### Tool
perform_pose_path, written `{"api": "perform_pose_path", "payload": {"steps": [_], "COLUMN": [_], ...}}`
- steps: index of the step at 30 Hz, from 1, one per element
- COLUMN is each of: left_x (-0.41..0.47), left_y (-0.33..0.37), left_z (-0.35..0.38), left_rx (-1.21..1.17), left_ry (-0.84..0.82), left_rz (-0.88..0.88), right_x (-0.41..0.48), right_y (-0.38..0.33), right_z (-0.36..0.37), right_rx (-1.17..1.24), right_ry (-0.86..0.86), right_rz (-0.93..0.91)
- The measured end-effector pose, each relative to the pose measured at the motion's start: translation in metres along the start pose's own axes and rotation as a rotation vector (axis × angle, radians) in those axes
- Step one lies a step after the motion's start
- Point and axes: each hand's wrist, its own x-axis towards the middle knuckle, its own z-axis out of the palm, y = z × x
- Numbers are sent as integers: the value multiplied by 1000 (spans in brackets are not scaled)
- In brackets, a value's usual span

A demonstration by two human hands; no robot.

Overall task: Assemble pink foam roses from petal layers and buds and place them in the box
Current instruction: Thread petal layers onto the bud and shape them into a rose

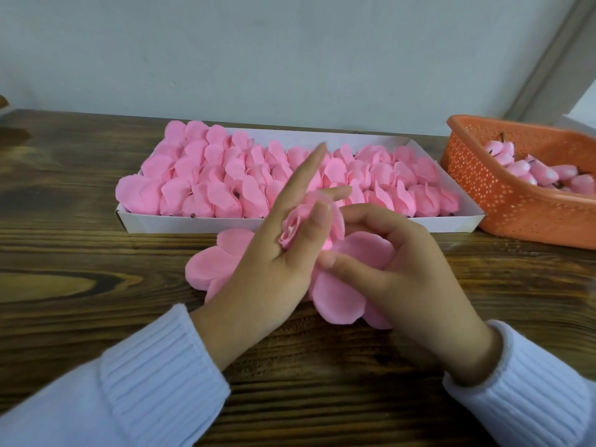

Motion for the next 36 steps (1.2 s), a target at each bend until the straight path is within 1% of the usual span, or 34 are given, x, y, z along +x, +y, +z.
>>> {"api": "perform_pose_path", "payload": {"steps": [4, 6, 9, 12, 14, 18, 22, 27, 30, 34, 36], "left_x": [-1, -1, -2, -3, -3, -3, -4, -4, -2, 3, 6], "left_y": [-2, -3, -3, -3, -3, -4, -4, -3, 1, 3, 6], "left_z": [2, 1, 1, 1, 2, 3, 3, 3, -2, -18, -23], "left_rx": [-31, -52, -1, 2, -44, -79, -77, -34, -50, 55, 144], "left_ry": [-7, 4, 42, 29, 12, 16, 1, -40, -78, -189, -278], "left_rz": [-7, -29, -10, 6, -7, -34, -59, -40, -42, -87, -108], "right_x": [-2, -2, -2, -2, -1, -1, -1, 0, 1, 3, 3], "right_y": [1, 1, 1, 1, 3, 6, 5, 7, 7, 6, 6], "right_z": [2, 2, 3, 4, 5, 6, 5, 4, 0, -7, -9], "right_rx": [-64, -84, -94, -107, -138, -230, -227, -193, -82, 133, 157], "right_ry": [15, 30, 37, 45, 39, -7, -2, -41, -97, -240, -305], "right_rz": [-106, -124, -151, -185, -196, -200, -225, -173, -141, -61, -37]}}
